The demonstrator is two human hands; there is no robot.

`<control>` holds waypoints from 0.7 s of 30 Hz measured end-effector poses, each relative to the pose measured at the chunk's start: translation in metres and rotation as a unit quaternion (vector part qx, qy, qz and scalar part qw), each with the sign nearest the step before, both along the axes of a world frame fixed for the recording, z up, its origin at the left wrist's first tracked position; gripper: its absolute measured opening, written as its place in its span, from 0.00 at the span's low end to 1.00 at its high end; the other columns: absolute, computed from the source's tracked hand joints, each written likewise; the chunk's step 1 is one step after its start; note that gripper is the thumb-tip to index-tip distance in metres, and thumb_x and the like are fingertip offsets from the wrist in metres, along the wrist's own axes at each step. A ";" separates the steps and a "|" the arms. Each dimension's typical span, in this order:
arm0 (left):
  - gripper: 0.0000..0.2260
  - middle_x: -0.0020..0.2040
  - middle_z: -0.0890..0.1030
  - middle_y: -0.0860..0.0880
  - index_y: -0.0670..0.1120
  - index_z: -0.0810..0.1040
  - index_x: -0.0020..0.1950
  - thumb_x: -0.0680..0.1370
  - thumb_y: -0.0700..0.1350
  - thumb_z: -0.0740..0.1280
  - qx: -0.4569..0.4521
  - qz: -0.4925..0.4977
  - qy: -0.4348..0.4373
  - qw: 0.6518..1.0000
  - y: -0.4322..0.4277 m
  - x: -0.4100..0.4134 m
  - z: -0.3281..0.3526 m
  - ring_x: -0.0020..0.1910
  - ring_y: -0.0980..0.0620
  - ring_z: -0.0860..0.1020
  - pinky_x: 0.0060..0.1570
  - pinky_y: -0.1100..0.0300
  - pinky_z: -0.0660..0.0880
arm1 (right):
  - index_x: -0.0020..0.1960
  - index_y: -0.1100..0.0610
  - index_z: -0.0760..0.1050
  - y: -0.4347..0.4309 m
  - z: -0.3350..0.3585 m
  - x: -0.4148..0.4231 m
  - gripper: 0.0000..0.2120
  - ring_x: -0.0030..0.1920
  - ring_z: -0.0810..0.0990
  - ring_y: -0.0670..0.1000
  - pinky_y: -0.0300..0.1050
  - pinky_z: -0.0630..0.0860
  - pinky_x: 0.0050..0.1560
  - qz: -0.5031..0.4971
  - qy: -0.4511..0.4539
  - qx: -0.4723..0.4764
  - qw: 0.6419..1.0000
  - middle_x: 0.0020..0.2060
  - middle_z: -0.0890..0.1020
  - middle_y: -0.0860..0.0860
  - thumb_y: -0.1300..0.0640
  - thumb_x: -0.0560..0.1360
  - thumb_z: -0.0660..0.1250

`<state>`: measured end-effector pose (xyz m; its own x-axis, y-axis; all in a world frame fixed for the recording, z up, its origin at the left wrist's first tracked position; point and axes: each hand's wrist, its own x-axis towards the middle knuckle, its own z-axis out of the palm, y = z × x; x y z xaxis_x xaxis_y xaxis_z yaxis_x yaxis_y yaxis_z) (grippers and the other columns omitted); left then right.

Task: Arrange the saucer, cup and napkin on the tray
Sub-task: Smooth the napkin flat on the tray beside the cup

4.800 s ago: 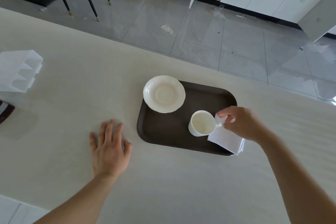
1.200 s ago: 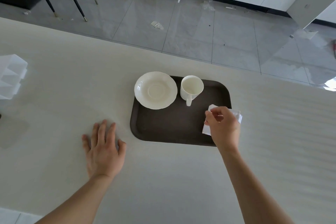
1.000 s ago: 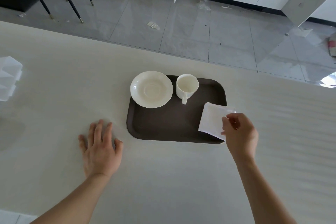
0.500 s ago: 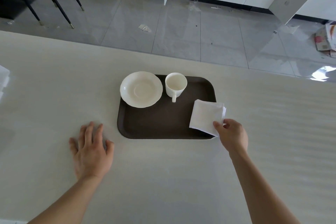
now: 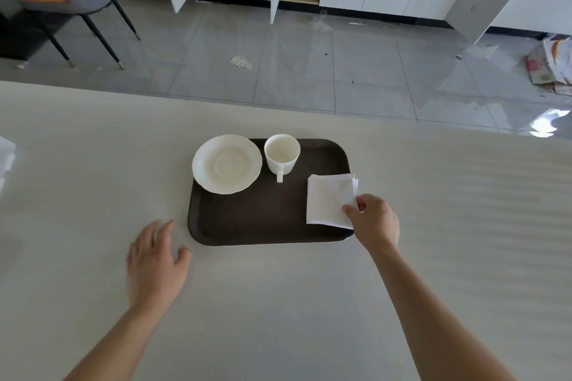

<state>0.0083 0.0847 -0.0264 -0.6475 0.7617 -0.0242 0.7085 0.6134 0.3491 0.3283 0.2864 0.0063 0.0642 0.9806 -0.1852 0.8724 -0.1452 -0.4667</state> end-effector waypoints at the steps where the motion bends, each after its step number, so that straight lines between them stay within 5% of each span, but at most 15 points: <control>1: 0.23 0.67 0.75 0.38 0.41 0.75 0.67 0.72 0.39 0.70 0.026 -0.019 0.003 0.999 0.003 0.008 0.002 0.66 0.35 0.72 0.61 0.38 0.70 | 0.39 0.53 0.79 0.001 0.000 -0.001 0.08 0.36 0.78 0.56 0.41 0.65 0.31 0.003 0.001 -0.002 1.000 0.37 0.81 0.51 0.50 0.73 0.70; 5: 0.20 0.62 0.78 0.42 0.43 0.78 0.63 0.72 0.44 0.66 0.079 -0.092 0.028 0.992 0.019 0.042 0.004 0.61 0.38 0.75 0.54 0.42 0.74 | 0.35 0.52 0.75 0.008 0.001 -0.004 0.09 0.35 0.76 0.54 0.40 0.62 0.28 0.006 0.009 -0.009 1.000 0.34 0.79 0.50 0.51 0.73 0.70; 9: 0.18 0.61 0.78 0.41 0.42 0.79 0.62 0.72 0.40 0.71 0.077 -0.056 0.040 0.995 0.026 0.050 -0.004 0.62 0.37 0.73 0.56 0.40 0.73 | 0.39 0.53 0.79 0.018 0.000 -0.011 0.08 0.35 0.77 0.54 0.40 0.65 0.29 0.018 0.009 -0.006 1.000 0.36 0.81 0.50 0.51 0.74 0.70; 14: 0.17 0.59 0.78 0.41 0.42 0.80 0.60 0.72 0.45 0.64 0.114 -0.117 0.088 0.983 0.032 0.073 0.002 0.60 0.37 0.75 0.60 0.42 0.71 | 0.42 0.55 0.77 0.019 0.002 -0.012 0.08 0.38 0.76 0.55 0.43 0.67 0.32 0.030 0.003 0.037 0.999 0.40 0.80 0.50 0.51 0.74 0.71; 21: 0.16 0.50 0.80 0.48 0.45 0.79 0.62 0.75 0.48 0.70 0.115 -0.263 -0.042 0.957 0.091 0.135 0.020 0.47 0.47 0.78 0.45 0.53 0.77 | 0.55 0.52 0.82 0.007 0.005 0.012 0.12 0.45 0.80 0.52 0.43 0.73 0.39 0.080 0.036 0.068 0.994 0.49 0.82 0.48 0.51 0.73 0.74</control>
<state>0.1429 0.1759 -0.0062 -0.1766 0.9731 0.1477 0.8613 0.0801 0.5018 0.3404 0.2936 0.0116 -0.1030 0.9935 -0.0483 0.8426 0.0614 -0.5350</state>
